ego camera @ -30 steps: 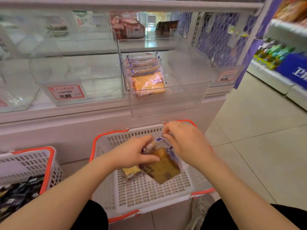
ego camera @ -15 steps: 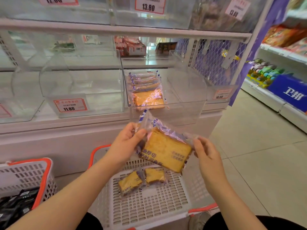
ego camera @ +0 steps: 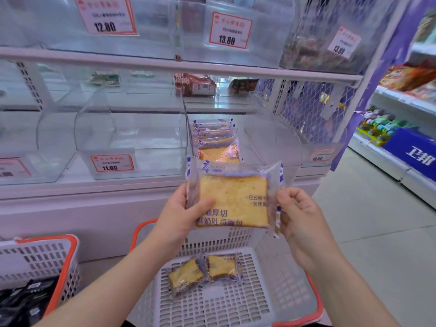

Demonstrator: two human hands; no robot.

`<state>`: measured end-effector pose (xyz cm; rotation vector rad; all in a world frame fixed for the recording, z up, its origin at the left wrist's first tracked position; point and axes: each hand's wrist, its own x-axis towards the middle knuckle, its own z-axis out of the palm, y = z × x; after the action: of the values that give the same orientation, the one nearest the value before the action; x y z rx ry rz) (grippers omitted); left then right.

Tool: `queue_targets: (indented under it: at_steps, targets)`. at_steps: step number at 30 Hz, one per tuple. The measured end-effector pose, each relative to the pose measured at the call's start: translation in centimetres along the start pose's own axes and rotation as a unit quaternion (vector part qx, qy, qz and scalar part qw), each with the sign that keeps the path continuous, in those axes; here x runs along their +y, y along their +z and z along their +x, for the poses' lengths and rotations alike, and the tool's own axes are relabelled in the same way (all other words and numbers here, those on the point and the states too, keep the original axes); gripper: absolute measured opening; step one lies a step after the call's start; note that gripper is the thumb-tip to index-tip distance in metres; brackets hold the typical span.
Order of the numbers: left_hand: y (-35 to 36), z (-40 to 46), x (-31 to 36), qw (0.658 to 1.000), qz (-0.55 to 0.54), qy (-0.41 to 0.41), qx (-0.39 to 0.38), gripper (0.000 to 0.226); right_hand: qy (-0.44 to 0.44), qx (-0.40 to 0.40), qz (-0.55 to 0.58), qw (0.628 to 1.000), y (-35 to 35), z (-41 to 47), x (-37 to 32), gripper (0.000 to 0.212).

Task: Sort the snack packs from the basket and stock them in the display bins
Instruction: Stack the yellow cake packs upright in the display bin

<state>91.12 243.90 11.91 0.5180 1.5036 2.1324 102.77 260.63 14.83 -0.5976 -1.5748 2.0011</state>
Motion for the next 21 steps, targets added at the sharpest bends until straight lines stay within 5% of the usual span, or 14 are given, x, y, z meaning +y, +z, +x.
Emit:
queue_targets:
  at_steps: [4,7,9,15,21]
  targets:
    - [0.1,0.3,1.4,0.993,0.077,0.076,0.05,0.044,-0.007,-0.033,-0.009,0.999,0.7,1.1,-1.0,0.009]
    - [0.6,1.8,4.3,0.986,0.092,0.135,0.027,0.046,-0.053,-0.127,-0.08,0.987,1.1,2.7,-3.2,0.032]
    - [1.2,3.2,6.4,0.98,0.11,0.168,0.008,0.044,-0.08,-0.154,-0.13,0.976,1.6,4.0,-4.8,0.028]
    - [2.2,7.1,8.6,0.973,0.176,0.146,0.004,0.054,-0.1,-0.148,-0.225,0.958,1.4,8.4,-8.5,0.017]
    - [2.3,11.1,10.5,0.919,0.306,0.233,0.084,0.055,-0.111,-0.084,-0.265,0.954,0.4,11.9,-10.0,0.029]
